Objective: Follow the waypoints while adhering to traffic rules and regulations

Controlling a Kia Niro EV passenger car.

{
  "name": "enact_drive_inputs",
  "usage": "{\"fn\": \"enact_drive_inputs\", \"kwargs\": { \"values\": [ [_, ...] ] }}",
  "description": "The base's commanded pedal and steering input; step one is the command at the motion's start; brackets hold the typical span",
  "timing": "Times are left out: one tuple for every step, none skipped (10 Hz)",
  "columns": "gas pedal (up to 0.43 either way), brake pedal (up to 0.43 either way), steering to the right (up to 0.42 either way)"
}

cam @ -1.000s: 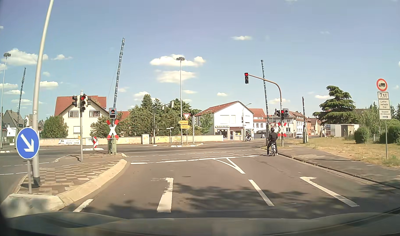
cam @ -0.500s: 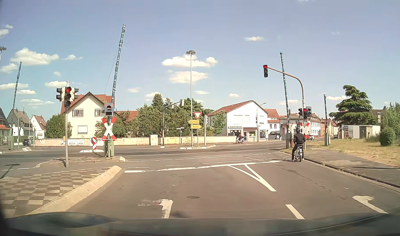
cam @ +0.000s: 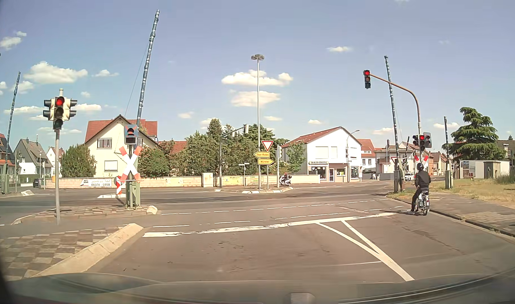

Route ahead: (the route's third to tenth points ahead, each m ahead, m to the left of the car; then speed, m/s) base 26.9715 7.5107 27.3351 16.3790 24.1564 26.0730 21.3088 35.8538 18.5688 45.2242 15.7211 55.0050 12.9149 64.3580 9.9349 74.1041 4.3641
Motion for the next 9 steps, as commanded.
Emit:
{"fn": "enact_drive_inputs", "kwargs": {
  "values": [
    [0.000,0.274,-0.082],
    [0.000,0.280,-0.082],
    [0.000,0.287,-0.081],
    [0.000,0.299,-0.081],
    [0.000,0.305,-0.081],
    [0.000,0.311,-0.081],
    [0.000,0.311,-0.081],
    [0.000,0.311,-0.081],
    [0.000,0.311,-0.081]
  ]
}}
